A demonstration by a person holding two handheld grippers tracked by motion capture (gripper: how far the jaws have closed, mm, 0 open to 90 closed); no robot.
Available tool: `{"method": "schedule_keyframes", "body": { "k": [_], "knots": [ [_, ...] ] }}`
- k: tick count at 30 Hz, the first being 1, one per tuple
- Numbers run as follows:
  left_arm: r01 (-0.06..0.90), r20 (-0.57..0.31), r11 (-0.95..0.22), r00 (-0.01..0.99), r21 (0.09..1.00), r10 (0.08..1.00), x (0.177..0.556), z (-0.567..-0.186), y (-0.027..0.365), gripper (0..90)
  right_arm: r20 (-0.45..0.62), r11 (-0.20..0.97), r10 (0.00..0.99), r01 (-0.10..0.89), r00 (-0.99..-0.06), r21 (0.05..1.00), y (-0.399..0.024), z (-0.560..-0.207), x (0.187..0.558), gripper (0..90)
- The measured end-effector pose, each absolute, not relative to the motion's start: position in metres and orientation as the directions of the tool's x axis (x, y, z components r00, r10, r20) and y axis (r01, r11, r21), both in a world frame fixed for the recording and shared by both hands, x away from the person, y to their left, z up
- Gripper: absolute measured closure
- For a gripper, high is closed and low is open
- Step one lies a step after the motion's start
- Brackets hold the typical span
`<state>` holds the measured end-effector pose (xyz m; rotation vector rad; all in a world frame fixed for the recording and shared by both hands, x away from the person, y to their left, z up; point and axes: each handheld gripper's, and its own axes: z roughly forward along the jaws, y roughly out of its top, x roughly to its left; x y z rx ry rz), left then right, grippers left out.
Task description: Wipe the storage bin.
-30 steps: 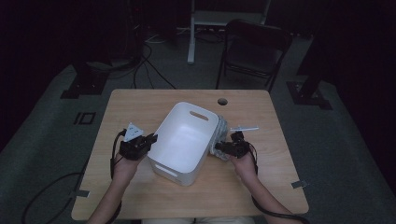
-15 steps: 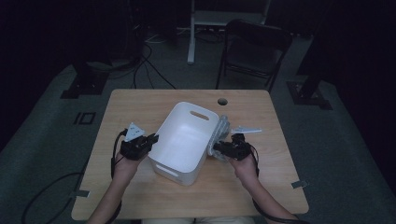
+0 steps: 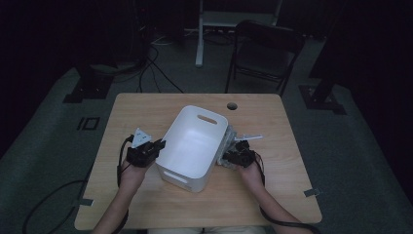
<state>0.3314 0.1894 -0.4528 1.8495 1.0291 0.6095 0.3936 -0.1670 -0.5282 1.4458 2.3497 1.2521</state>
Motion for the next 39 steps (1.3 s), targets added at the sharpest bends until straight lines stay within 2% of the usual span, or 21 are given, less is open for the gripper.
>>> {"method": "schedule_keyframes", "body": {
  "k": [7,10,11,20,28,31,36,39],
  "knots": [
    [0.411,-0.007,-0.237,0.510,0.880,0.860,0.330,-0.452,0.188,84.1,0.414,0.134,0.669,0.648,-0.617,0.750,-0.177,-0.495,0.362,75.5],
    [0.411,-0.009,-0.236,0.512,0.881,0.859,0.331,-0.452,0.188,84.1,0.401,0.131,0.631,0.601,-0.664,0.789,-0.177,-0.479,0.348,75.4],
    [0.410,-0.012,-0.238,0.521,0.880,0.854,0.331,-0.452,0.188,84.0,0.353,0.157,0.632,0.560,-0.689,0.813,-0.172,-0.468,0.338,75.2],
    [0.400,-0.016,-0.241,0.541,0.884,0.841,0.333,-0.453,0.188,83.6,0.310,0.198,0.674,0.569,-0.670,0.798,-0.162,-0.486,0.345,75.2],
    [0.399,-0.010,-0.238,0.529,0.885,0.849,0.333,-0.454,0.186,83.6,0.292,0.255,0.723,0.635,-0.626,0.729,-0.159,-0.523,0.363,75.2],
    [0.402,-0.014,-0.228,0.517,0.887,0.856,0.333,-0.454,0.186,83.6,0.315,0.252,0.732,0.670,-0.603,0.698,-0.158,-0.535,0.370,75.3],
    [0.410,-0.007,-0.227,0.496,0.883,0.868,0.332,-0.453,0.184,83.8,0.367,0.218,0.710,0.684,-0.600,0.697,-0.162,-0.523,0.364,75.4],
    [0.414,-0.010,-0.223,0.491,0.882,0.871,0.331,-0.453,0.184,83.9,0.388,0.192,0.661,0.644,-0.643,0.740,-0.165,-0.503,0.349,75.3]
  ]
}}
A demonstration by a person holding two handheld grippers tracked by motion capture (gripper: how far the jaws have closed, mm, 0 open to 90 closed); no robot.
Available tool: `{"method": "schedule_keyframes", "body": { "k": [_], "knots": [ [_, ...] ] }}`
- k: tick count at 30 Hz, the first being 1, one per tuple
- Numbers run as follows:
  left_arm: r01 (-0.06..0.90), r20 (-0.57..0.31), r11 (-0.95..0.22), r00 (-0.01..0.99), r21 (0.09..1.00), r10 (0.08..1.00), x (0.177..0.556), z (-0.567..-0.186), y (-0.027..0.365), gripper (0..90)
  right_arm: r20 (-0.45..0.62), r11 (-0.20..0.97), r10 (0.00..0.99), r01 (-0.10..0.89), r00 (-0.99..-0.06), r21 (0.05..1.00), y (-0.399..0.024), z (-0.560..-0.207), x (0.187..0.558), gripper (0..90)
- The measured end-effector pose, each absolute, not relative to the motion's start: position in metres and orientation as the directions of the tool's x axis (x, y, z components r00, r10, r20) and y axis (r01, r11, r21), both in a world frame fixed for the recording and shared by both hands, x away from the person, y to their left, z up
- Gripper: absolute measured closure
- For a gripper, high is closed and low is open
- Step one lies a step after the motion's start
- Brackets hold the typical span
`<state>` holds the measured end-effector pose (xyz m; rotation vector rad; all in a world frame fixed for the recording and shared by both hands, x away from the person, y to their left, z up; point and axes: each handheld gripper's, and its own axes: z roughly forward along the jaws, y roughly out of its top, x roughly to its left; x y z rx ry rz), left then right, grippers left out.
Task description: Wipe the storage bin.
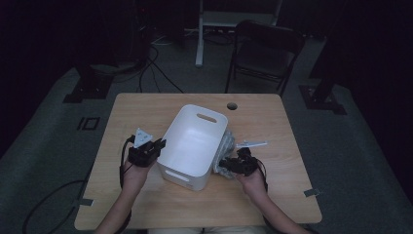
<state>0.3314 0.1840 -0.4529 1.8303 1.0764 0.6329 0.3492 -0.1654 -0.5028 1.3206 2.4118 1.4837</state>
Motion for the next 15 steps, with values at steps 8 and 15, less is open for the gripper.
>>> {"method": "schedule_keyframes", "body": {
  "k": [8,15],
  "knots": [
    [0.414,-0.017,-0.221,0.499,0.883,0.867,0.332,-0.453,0.183,83.9,0.327,0.171,0.576,0.501,-0.749,0.848,-0.167,-0.464,0.313,74.9],
    [0.389,-0.014,-0.215,0.508,0.896,0.861,0.333,-0.456,0.184,83.0,0.297,0.208,0.620,0.517,-0.726,0.830,-0.157,-0.480,0.325,74.8]
  ]
}}
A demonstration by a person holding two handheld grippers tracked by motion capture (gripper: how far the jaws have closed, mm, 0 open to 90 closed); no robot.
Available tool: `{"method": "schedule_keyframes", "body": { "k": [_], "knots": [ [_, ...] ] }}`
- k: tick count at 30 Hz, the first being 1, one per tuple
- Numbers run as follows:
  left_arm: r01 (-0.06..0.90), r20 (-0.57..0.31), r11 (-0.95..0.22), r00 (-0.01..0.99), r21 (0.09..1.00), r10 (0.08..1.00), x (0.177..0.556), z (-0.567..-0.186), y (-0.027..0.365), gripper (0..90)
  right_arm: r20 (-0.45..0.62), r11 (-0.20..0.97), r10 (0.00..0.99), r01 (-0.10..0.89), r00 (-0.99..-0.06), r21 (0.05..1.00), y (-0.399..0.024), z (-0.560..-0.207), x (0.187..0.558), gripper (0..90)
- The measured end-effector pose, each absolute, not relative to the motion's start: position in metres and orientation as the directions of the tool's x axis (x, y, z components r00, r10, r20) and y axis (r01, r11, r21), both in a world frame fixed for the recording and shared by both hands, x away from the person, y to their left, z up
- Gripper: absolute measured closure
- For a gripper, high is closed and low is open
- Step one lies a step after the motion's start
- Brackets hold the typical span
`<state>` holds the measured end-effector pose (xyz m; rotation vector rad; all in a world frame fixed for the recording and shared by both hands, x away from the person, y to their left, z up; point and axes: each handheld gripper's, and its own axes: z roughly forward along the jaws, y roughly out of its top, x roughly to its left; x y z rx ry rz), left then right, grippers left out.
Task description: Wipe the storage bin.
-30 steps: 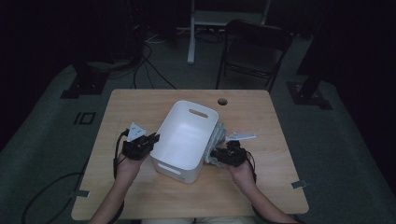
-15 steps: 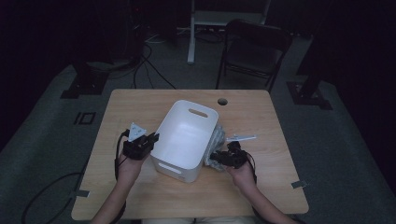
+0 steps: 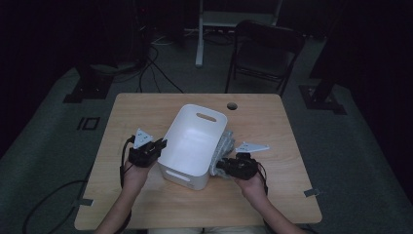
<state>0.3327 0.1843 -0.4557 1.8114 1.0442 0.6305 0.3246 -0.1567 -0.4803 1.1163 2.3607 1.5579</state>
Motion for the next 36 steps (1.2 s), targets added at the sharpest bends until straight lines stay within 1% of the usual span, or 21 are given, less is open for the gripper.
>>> {"method": "schedule_keyframes", "body": {
  "k": [11,16,17,20,23,24,27,28,29,30,32,36],
  "knots": [
    [0.387,-0.013,-0.205,0.492,0.899,0.870,0.337,-0.456,0.183,83.1,0.309,0.233,0.676,0.593,-0.669,0.771,-0.155,-0.511,0.353,75.0],
    [0.397,-0.009,-0.201,0.467,0.896,0.884,0.337,-0.455,0.181,83.4,0.316,0.282,0.705,0.661,-0.634,0.696,-0.151,-0.543,0.368,75.0],
    [0.401,-0.012,-0.198,0.463,0.894,0.886,0.337,-0.455,0.181,83.4,0.332,0.271,0.703,0.669,-0.629,0.692,-0.152,-0.544,0.369,75.0],
    [0.409,-0.013,-0.194,0.452,0.892,0.892,0.336,-0.455,0.180,83.6,0.318,0.283,0.706,0.664,-0.633,0.693,-0.152,-0.537,0.365,75.0],
    [0.413,-0.007,-0.197,0.443,0.889,0.896,0.336,-0.454,0.180,83.6,0.339,0.260,0.687,0.653,-0.643,0.712,-0.154,-0.527,0.357,75.0],
    [0.413,-0.003,-0.200,0.443,0.888,0.897,0.336,-0.454,0.180,83.6,0.348,0.241,0.657,0.624,-0.669,0.744,-0.157,-0.512,0.346,74.9],
    [0.413,-0.004,-0.199,0.440,0.889,0.898,0.336,-0.454,0.179,83.6,0.356,0.193,0.604,0.565,-0.713,0.802,-0.162,-0.488,0.328,74.9],
    [0.413,-0.004,-0.199,0.440,0.889,0.898,0.336,-0.454,0.179,83.6,0.356,0.193,0.604,0.565,-0.713,0.802,-0.162,-0.488,0.328,74.9],
    [0.412,-0.014,-0.193,0.449,0.891,0.894,0.336,-0.454,0.179,83.6,0.350,0.180,0.586,0.538,-0.731,0.824,-0.163,-0.480,0.322,74.8],
    [0.411,-0.018,-0.190,0.452,0.892,0.892,0.336,-0.455,0.179,83.6,0.300,0.187,0.583,0.484,-0.755,0.855,-0.160,-0.467,0.311,74.9],
    [0.401,-0.018,-0.196,0.470,0.895,0.882,0.336,-0.455,0.179,83.6,0.284,0.204,0.591,0.480,-0.756,0.853,-0.156,-0.469,0.311,74.9],
    [0.391,-0.010,-0.206,0.483,0.897,0.876,0.336,-0.456,0.180,83.4,0.273,0.236,0.620,0.506,-0.736,0.830,-0.151,-0.483,0.319,75.0]
  ]
}}
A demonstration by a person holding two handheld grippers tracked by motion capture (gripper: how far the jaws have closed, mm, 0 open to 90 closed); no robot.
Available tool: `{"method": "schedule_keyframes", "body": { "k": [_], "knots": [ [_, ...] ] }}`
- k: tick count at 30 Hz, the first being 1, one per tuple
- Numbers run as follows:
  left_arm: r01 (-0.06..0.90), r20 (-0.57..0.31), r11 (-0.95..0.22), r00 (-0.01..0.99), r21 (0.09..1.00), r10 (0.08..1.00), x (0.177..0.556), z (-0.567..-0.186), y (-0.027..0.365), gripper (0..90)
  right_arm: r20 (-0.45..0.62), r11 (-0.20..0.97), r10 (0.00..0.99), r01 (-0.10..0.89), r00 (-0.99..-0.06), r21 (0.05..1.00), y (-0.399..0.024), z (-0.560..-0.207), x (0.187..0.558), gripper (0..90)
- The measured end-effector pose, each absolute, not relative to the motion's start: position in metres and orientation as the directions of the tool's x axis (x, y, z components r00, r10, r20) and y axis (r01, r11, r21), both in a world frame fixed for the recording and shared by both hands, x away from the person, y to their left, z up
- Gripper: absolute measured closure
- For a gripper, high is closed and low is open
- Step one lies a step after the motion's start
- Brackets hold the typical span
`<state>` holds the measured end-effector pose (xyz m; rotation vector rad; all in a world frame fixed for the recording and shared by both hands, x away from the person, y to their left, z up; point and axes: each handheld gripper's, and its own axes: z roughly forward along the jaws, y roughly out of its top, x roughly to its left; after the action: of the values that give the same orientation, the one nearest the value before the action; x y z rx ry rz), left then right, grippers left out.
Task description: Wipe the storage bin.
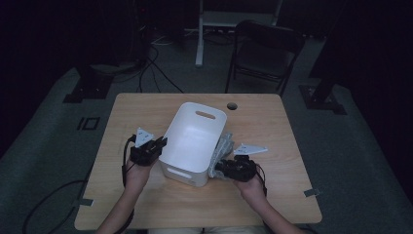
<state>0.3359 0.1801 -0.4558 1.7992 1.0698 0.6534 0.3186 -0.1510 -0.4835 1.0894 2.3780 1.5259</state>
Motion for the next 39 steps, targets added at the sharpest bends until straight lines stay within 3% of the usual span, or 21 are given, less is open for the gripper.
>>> {"method": "schedule_keyframes", "body": {
  "k": [12,18,24,27,33,35,39],
  "knots": [
    [0.406,-0.017,-0.187,0.448,0.894,0.894,0.336,-0.455,0.178,83.6,0.316,0.309,0.687,0.656,-0.655,0.689,-0.146,-0.546,0.352,75.0],
    [0.413,-0.010,-0.189,0.433,0.891,0.901,0.335,-0.455,0.176,83.7,0.341,0.286,0.657,0.641,-0.673,0.712,-0.152,-0.528,0.340,75.0],
    [0.416,-0.011,-0.187,0.429,0.890,0.903,0.335,-0.455,0.176,83.6,0.364,0.213,0.555,0.551,-0.748,0.807,-0.160,-0.488,0.309,74.7],
    [0.416,-0.013,-0.188,0.435,0.890,0.900,0.336,-0.454,0.176,83.6,0.327,0.207,0.533,0.495,-0.780,0.844,-0.158,-0.474,0.296,71.3],
    [0.403,-0.005,-0.212,0.476,0.890,0.880,0.337,-0.454,0.177,83.6,0.332,0.208,0.538,0.503,-0.775,0.839,-0.152,-0.478,0.298,68.4],
    [0.402,-0.014,-0.207,0.481,0.892,0.876,0.337,-0.455,0.178,83.3,0.273,0.250,0.560,0.473,-0.782,0.845,-0.148,-0.477,0.297,68.6],
    [0.402,-0.010,-0.212,0.485,0.891,0.875,0.337,-0.455,0.178,83.4,0.251,0.287,0.575,0.479,-0.779,0.829,-0.145,-0.484,0.299,68.5]
  ]
}}
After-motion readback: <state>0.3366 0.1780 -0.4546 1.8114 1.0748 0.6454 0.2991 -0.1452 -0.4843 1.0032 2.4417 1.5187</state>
